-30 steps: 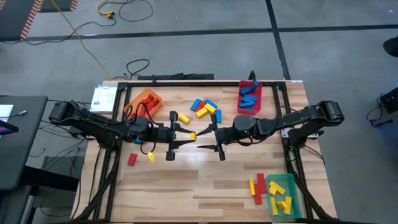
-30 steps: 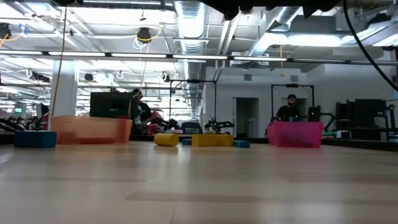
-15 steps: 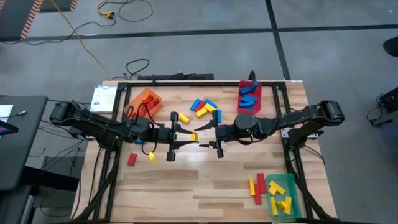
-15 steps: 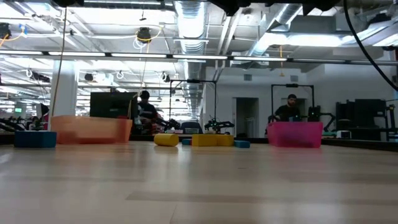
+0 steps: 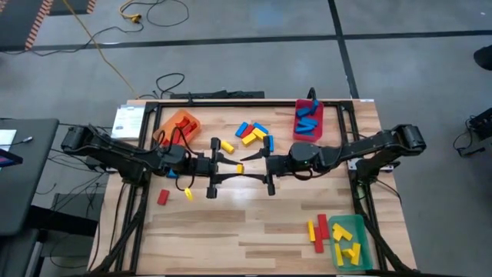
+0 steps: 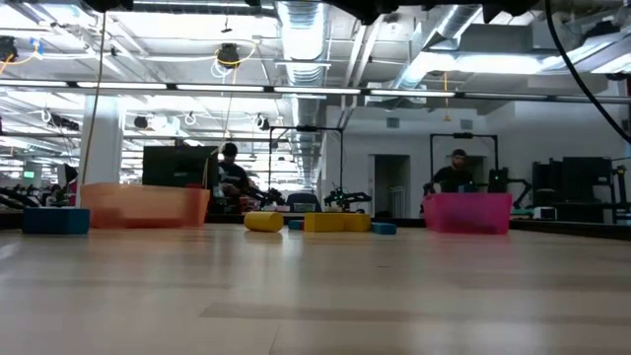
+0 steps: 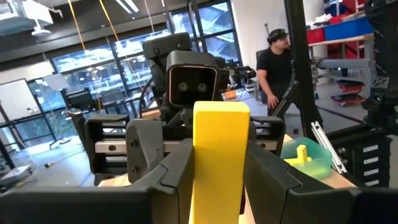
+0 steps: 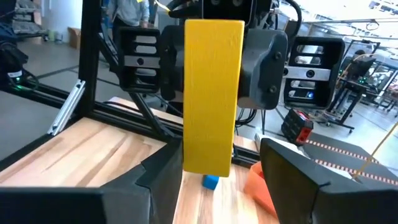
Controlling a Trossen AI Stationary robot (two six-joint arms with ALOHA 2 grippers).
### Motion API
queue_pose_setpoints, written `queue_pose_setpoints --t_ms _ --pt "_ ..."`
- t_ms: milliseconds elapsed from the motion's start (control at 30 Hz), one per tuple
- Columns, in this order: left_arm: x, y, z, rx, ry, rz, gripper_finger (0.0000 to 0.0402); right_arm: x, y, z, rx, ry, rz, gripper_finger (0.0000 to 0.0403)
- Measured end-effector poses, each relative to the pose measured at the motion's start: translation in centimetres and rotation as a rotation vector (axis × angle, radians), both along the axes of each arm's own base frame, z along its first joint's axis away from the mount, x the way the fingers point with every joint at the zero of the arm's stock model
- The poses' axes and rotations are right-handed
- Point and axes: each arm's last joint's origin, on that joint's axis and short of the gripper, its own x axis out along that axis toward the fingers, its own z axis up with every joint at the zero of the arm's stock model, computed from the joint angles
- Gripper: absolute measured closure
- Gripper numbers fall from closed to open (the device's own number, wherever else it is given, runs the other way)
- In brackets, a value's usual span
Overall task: Sort blocks
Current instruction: Put the yellow block into the green bin
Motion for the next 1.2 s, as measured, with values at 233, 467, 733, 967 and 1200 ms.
queue_pose_setpoints --t_ms 233,467,733,967,1200 --pt "1.1 0.0 -0.8 -0.013 -0.020 -0.006 0.0296 0.3 0.0 -0.3 0.016 -0.004 -0.002 0.0178" --pt "2.9 -0.1 -1.8 0.012 0.004 0.000 0.0296 1.2 0.1 -1.8 0.016 0.044 -0.003 0.0204" --pt "2.2 0.0 -1.1 0.018 0.037 0.009 0.0296 0.1 0.0 -0.6 -0.004 0.067 0.000 0.0227" --pt "1.7 0.1 -0.8 0.020 0.064 0.016 0.0296 0.0 0.0 -0.7 -0.008 0.096 -0.001 0.0227" --pt "1.6 0.1 -0.7 0.016 0.052 0.018 0.0296 0.0 0.0 -0.7 -0.003 0.098 -0.002 0.0227"
